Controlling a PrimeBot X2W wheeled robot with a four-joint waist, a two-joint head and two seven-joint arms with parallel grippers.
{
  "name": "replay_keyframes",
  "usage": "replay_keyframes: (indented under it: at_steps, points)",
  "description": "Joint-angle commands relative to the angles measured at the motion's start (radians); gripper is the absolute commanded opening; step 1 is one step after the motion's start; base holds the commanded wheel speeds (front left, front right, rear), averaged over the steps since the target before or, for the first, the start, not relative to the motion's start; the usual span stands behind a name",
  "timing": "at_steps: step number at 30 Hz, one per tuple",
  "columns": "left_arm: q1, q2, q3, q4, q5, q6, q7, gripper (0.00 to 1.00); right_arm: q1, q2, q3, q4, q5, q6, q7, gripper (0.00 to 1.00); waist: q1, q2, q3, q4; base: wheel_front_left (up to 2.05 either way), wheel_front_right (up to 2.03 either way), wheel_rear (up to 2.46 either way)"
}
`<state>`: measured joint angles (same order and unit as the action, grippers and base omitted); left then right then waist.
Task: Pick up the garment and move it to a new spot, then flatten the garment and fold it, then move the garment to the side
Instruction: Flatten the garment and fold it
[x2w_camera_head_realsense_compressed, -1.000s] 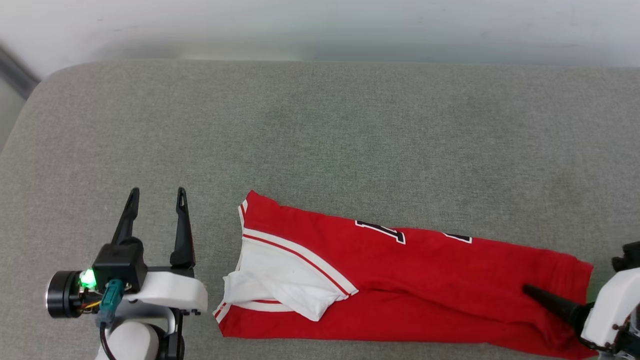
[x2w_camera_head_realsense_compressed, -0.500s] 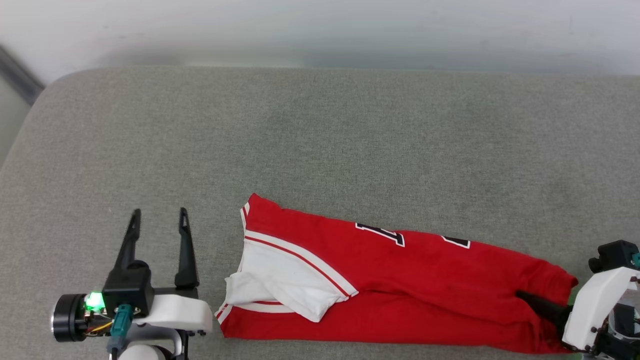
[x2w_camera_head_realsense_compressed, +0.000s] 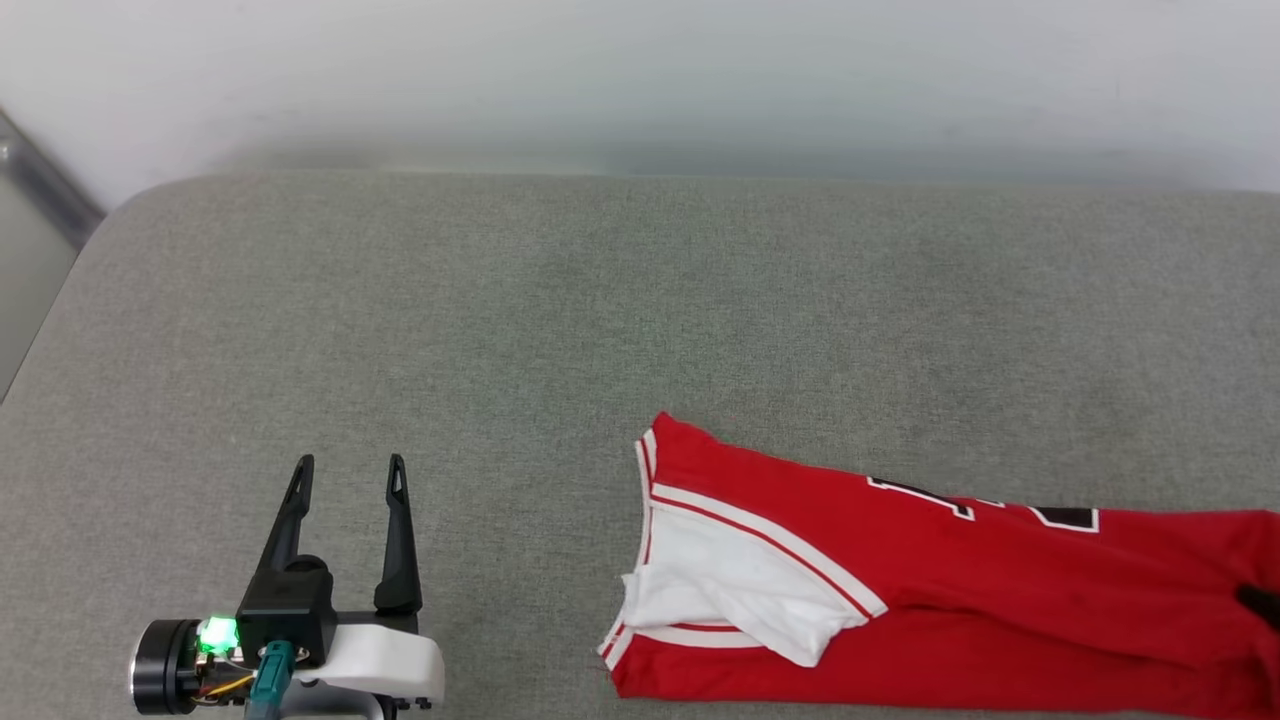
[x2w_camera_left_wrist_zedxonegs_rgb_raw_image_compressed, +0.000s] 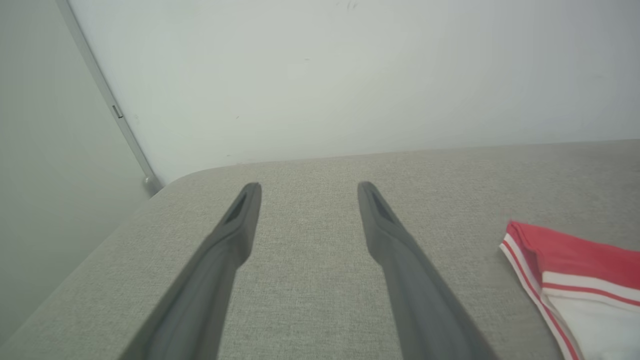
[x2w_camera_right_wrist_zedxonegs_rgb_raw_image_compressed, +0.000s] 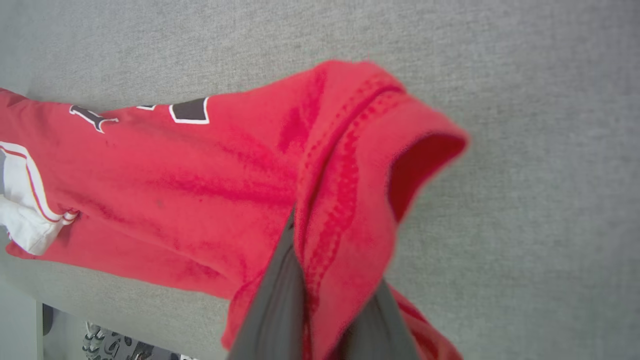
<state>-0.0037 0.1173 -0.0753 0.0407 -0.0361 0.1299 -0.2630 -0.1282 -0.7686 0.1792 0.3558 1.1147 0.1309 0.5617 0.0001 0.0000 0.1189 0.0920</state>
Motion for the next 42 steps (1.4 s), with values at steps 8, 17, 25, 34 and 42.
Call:
replay_keyframes:
  at_steps: [8,17,25,34,42]
  points:
    - [0.022,-0.007,0.020,0.000,0.016,-0.021,-0.002,1.00,0.052,0.006,-0.004,-0.157,0.041,0.000,0.108,0.00,-0.0001,0.0000,-0.017,-0.005,0.00,0.00,0.00]
    - [-0.005,-0.016,0.021,0.002,0.021,-0.040,-0.002,1.00,-0.031,0.111,0.059,-0.378,0.017,0.000,0.211,0.00,-0.0001,0.0000,0.003,0.005,0.00,0.00,0.00]
    - [-0.031,-0.024,0.013,0.000,0.026,-0.047,-0.002,1.00,-0.206,0.242,0.203,-0.376,-0.092,0.000,0.280,0.00,-0.0001,0.0000,0.044,0.029,0.00,0.00,0.00]
    - [-0.064,-0.033,0.009,0.000,0.027,-0.049,-0.002,1.00,-0.374,0.342,0.395,-0.216,-0.221,0.000,0.279,0.00,-0.0001,0.0000,0.087,0.054,0.00,0.00,0.00]
    - [-0.084,-0.041,0.005,0.003,0.029,-0.047,-0.002,1.00,-0.427,0.372,0.540,-0.049,-0.275,0.000,0.200,0.00,-0.0001,0.0000,0.113,0.063,0.00,0.00,0.00]
